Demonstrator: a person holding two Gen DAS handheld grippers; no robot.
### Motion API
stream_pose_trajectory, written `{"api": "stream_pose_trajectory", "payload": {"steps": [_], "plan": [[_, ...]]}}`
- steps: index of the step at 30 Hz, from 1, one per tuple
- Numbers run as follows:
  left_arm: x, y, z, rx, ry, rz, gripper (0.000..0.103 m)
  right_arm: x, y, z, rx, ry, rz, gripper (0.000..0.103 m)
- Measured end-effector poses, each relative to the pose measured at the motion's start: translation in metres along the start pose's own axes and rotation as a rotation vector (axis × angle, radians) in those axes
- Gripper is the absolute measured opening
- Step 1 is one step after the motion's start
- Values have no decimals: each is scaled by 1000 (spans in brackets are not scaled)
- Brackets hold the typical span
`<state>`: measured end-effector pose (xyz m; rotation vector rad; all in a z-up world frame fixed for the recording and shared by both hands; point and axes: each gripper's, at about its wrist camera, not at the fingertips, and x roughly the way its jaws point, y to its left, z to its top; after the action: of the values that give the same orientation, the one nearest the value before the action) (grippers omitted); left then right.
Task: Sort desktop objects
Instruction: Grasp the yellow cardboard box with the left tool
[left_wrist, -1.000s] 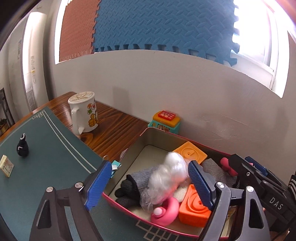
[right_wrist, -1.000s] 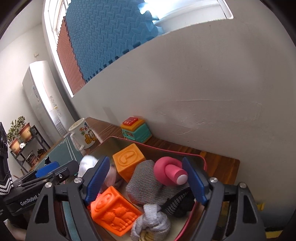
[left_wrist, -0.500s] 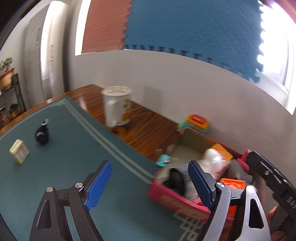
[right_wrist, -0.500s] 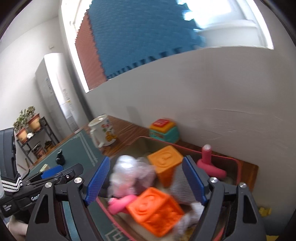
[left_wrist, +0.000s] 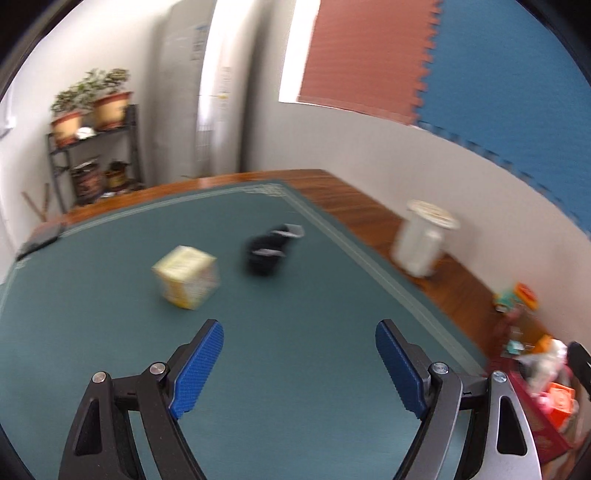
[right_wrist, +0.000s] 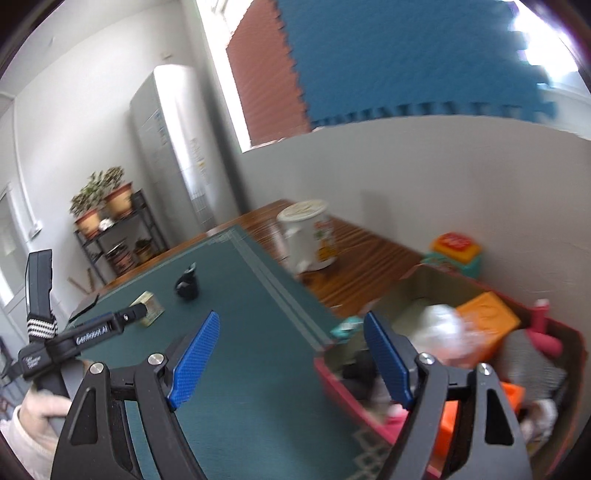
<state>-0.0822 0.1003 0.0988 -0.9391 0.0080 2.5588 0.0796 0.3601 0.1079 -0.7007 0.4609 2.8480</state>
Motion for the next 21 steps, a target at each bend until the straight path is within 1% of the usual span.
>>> {"api": "stream_pose_trajectory", "payload": {"steps": [4,6,9,13,15,17,19,21], "plan": [[11,49,7,-7,-18,97,86,30,24,-4,-15,57,43,83],[19,67,8,0,-17,136,86,46,33,-7,-18,85,60,83],[36,83,10,37,-10,175,86,63,44,-14,-32,113,76,83],[58,91,10,136,6,217,86,85,55,-27,-43,153,95,83],[70,91,9,184,22,219,86,93,57,-35,-47,178,101,83],[80,92,11,220,24,195,86,100,57,-43,-56,204,94,83],[89,94,14,235,28,164,86,103,59,-46,-68,222,95,83],[98,97,18,235,37,132,86,101,61,-47,-82,214,99,83]]}}
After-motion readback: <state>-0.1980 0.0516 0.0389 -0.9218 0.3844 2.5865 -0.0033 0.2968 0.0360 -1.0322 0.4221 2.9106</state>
